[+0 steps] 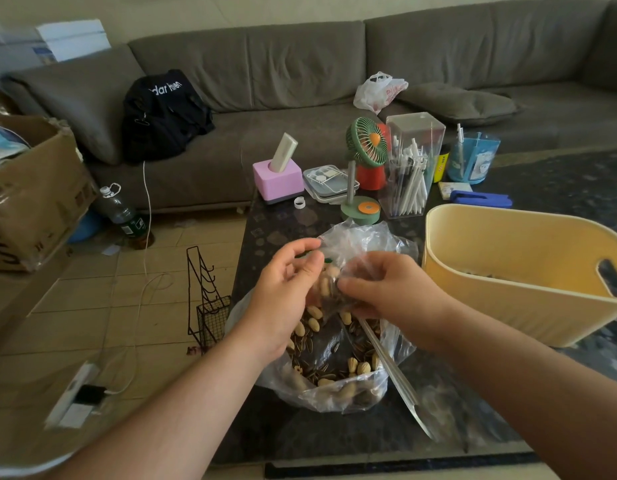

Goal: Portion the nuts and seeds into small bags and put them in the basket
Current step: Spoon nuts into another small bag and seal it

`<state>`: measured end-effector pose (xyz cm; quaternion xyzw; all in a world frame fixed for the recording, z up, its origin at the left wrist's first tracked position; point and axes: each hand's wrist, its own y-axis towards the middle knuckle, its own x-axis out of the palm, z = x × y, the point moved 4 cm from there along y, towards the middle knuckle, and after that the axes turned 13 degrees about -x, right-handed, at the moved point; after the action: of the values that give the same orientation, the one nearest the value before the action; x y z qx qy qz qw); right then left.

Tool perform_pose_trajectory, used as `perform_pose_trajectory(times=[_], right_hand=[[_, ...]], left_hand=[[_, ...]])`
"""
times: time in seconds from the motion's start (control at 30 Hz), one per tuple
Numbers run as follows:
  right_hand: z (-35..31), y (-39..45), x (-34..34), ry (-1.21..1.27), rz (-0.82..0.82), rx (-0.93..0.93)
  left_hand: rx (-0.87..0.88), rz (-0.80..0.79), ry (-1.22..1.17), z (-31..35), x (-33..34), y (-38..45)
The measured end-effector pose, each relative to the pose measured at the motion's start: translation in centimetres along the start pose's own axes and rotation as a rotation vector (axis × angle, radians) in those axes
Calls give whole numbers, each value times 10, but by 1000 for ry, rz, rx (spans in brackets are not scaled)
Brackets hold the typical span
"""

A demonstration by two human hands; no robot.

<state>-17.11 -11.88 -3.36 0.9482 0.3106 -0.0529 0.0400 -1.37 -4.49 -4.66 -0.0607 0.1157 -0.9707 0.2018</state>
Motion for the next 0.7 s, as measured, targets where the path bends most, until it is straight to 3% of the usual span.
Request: perform_pose_trajectory(times=[0.1, 0.23, 0.33, 0.5, 0.7], right_hand=[[0, 2, -2, 241, 68, 19], [3, 3, 1, 380, 69, 15], [1, 2, -3, 291, 80, 19], [-6, 0, 1, 79, -64, -53], [-7, -1, 3, 43, -73, -144]], left_hand=[[-144, -94, -133, -2, 3, 0], [-130, -173, -127, -4, 5, 1], [-60, -125, -129, -3, 2, 3], [11, -24, -130, -1, -1, 3], [46, -80, -90, 1, 1, 0]])
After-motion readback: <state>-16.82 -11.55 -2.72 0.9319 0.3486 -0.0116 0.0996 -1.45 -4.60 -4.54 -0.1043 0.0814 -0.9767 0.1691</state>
